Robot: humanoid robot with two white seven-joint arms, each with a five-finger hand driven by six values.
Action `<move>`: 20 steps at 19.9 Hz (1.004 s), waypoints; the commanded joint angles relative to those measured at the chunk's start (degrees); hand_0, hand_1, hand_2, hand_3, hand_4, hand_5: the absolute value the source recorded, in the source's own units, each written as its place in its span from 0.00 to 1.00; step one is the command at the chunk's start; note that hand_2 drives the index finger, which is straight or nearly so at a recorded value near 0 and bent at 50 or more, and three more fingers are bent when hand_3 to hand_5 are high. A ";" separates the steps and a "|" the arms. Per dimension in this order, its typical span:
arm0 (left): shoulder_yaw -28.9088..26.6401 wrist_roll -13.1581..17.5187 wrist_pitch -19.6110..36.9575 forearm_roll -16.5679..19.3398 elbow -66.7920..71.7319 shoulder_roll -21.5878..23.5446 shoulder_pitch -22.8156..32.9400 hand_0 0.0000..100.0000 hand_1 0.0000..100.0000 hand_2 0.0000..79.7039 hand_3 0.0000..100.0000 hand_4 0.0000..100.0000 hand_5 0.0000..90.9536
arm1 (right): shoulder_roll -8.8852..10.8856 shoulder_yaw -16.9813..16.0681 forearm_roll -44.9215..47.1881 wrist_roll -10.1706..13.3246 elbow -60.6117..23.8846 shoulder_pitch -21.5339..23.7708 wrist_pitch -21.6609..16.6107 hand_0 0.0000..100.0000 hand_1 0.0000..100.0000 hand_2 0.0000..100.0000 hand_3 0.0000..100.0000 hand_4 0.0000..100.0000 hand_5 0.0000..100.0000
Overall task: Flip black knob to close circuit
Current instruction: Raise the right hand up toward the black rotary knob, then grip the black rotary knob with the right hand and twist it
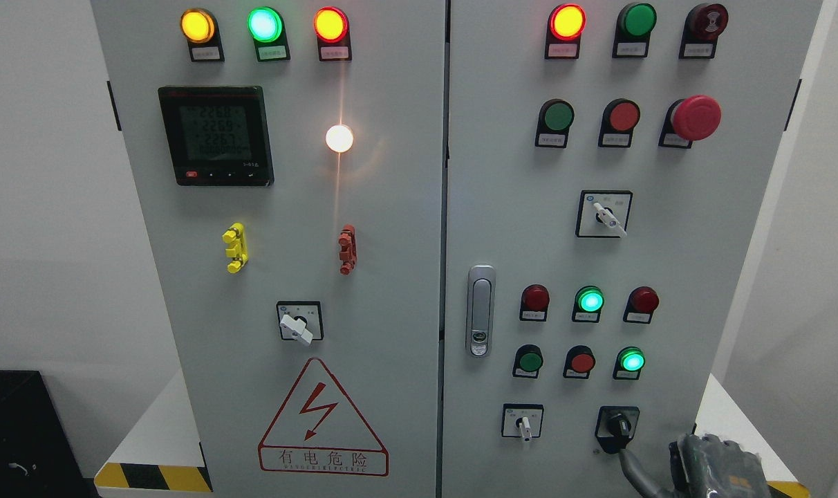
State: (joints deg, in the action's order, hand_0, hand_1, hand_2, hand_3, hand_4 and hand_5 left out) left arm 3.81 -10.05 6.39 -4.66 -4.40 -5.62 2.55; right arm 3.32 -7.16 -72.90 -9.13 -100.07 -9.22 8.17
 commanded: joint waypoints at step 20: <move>0.06 0.03 0.03 0.00 0.01 0.00 0.00 0.12 0.56 0.00 0.00 0.00 0.00 | 0.37 2.42 -2.68 0.34 1.98 -0.88 1.76 0.14 0.01 1.00 1.00 1.00 1.00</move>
State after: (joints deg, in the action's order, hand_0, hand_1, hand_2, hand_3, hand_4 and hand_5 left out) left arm 3.81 -9.97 6.39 -4.66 -4.40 -5.62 2.55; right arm 3.49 -5.17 -74.59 -8.83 -99.95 -9.68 9.69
